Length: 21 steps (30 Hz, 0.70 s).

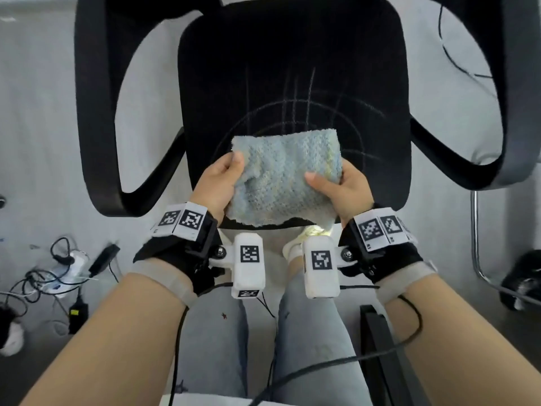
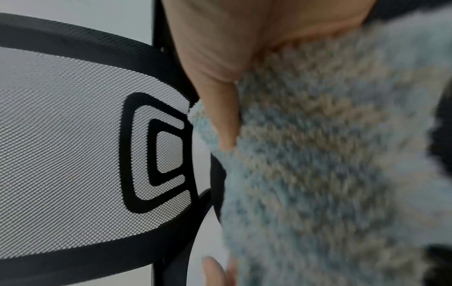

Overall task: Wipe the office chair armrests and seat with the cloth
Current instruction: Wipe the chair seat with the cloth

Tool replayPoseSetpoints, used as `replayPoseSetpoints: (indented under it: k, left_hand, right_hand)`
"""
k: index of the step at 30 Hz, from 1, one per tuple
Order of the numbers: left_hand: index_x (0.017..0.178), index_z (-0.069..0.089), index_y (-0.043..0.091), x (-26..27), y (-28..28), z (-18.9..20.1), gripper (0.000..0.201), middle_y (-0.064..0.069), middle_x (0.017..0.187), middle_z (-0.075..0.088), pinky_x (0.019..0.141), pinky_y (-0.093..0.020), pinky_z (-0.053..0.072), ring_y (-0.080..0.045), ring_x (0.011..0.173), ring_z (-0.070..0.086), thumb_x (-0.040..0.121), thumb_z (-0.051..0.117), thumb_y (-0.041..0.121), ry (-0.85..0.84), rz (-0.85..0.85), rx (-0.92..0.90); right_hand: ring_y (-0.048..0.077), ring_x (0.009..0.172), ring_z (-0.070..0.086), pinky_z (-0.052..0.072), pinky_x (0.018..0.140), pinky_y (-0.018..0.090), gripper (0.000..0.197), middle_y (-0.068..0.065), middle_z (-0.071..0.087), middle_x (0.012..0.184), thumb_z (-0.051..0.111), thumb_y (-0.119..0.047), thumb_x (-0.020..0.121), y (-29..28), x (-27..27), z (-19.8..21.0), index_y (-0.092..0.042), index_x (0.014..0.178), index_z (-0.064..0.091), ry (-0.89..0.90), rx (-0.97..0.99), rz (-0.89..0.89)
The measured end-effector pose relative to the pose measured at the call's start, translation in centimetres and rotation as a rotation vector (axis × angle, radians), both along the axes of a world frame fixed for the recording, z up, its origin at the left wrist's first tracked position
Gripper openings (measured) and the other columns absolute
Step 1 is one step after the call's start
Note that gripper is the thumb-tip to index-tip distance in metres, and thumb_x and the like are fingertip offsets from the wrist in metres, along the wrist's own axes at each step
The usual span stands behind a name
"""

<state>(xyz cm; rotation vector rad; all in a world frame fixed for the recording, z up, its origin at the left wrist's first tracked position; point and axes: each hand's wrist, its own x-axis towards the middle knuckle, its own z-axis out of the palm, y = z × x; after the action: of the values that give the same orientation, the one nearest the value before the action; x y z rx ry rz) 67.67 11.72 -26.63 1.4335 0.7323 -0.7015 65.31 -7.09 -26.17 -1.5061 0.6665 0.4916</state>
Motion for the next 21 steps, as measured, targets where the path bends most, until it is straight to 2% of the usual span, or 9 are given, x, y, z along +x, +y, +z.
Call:
replayPoseSetpoints:
  k: [2,4,7,10,12,15,17,19,21]
  left_hand:
    - [0.109,0.059,0.028,-0.3,0.7,-0.3,0.025,0.004,0.107,0.066,0.087,-0.035,0.052,-0.014,0.099,0.064,0.096,0.039,0.036,0.043,-0.025,0.024]
    - [0.122,0.052,0.027,-0.6,1.7,-0.7,0.029,0.003,0.116,0.062,0.091,-0.034,0.05,-0.011,0.106,0.06,0.097,0.038,0.031,0.047,-0.023,0.056]
    - [0.126,0.05,0.026,-0.9,3.1,-1.5,0.031,0.004,0.121,0.059,0.098,-0.034,0.045,-0.011,0.113,0.055,0.096,0.042,0.023,0.032,-0.017,0.143]
    - [0.129,0.048,0.024,-1.1,4.0,-2.7,0.036,0.002,0.13,0.053,0.101,-0.032,0.04,-0.01,0.117,0.048,0.094,0.047,0.018,0.007,-0.049,0.235]
    - [0.134,0.043,0.021,-1.3,4.7,-3.7,0.043,0.001,0.139,0.046,0.106,-0.03,0.035,-0.009,0.123,0.042,0.092,0.05,0.013,-0.016,-0.1,0.28]
    - [0.141,0.031,0.018,-1.8,5.9,-5.6,0.062,0.001,0.146,0.035,0.112,-0.028,0.027,-0.01,0.133,0.032,0.086,0.058,0.008,-0.04,-0.164,0.347]
    - [0.145,0.021,0.018,-2.0,6.6,-7.2,0.078,-0.003,0.152,0.023,0.116,-0.032,0.02,-0.014,0.139,0.024,0.081,0.064,0.006,-0.04,-0.236,0.402]
    - [0.147,0.009,0.019,-2.1,6.8,-8.9,0.096,-0.009,0.157,0.003,0.117,-0.028,0.008,-0.018,0.144,0.007,0.075,0.07,0.005,-0.036,-0.337,0.459]
    - [0.147,-0.005,0.019,-2.1,6.5,-10.4,0.113,-0.016,0.154,-0.017,0.112,-0.025,0.0,-0.022,0.144,-0.009,0.069,0.076,0.006,-0.064,-0.445,0.512]
  right_hand:
    - [0.017,0.091,0.065,0.056,0.079,0.034,0.021,0.002,0.066,0.096,0.069,-0.013,0.081,-0.2,0.7,0.5,-0.012,0.1,0.061,-0.089,-0.122,-0.073]
    - [-0.002,0.08,0.059,0.054,0.071,0.02,0.017,-0.011,0.06,0.085,0.067,-0.012,0.082,-0.6,1.5,1.2,-0.021,0.092,0.057,-0.232,-0.244,-0.145]
    - [-0.011,0.069,0.052,0.044,0.066,0.008,0.019,-0.02,0.053,0.079,0.069,-0.017,0.081,0.0,2.2,1.8,-0.02,0.096,0.059,-0.38,-0.448,0.043]
    - [0.009,0.1,0.054,0.044,0.091,0.026,0.039,-0.007,0.058,0.112,0.068,-0.028,0.081,1.4,2.3,-0.4,-0.025,0.119,0.057,-0.216,-0.566,0.525]
    - [0.019,0.109,0.051,0.042,0.097,0.033,0.043,0.001,0.051,0.121,0.064,-0.035,0.083,2.2,1.7,-2.4,-0.028,0.124,0.053,-0.081,-0.557,0.741]
    - [0.019,0.122,0.04,0.034,0.101,0.027,0.042,0.002,0.042,0.129,0.061,-0.033,0.085,2.8,1.0,-4.5,-0.025,0.125,0.053,-0.128,-0.603,0.675]
    - [0.022,0.134,0.026,0.026,0.11,0.035,0.049,0.004,0.029,0.144,0.062,-0.032,0.084,3.0,1.2,-5.7,-0.026,0.13,0.048,-0.176,-0.662,0.655]
    - [0.028,0.143,-0.002,0.005,0.115,0.048,0.064,0.003,0.002,0.156,0.06,-0.041,0.084,3.3,1.8,-7.2,-0.037,0.14,0.029,-0.128,-0.75,0.791]
    - [0.034,0.138,-0.024,-0.01,0.108,0.06,0.08,0.0,-0.022,0.154,0.054,-0.059,0.081,3.8,2.6,-9.2,-0.048,0.142,0.003,-0.065,-0.876,0.96]
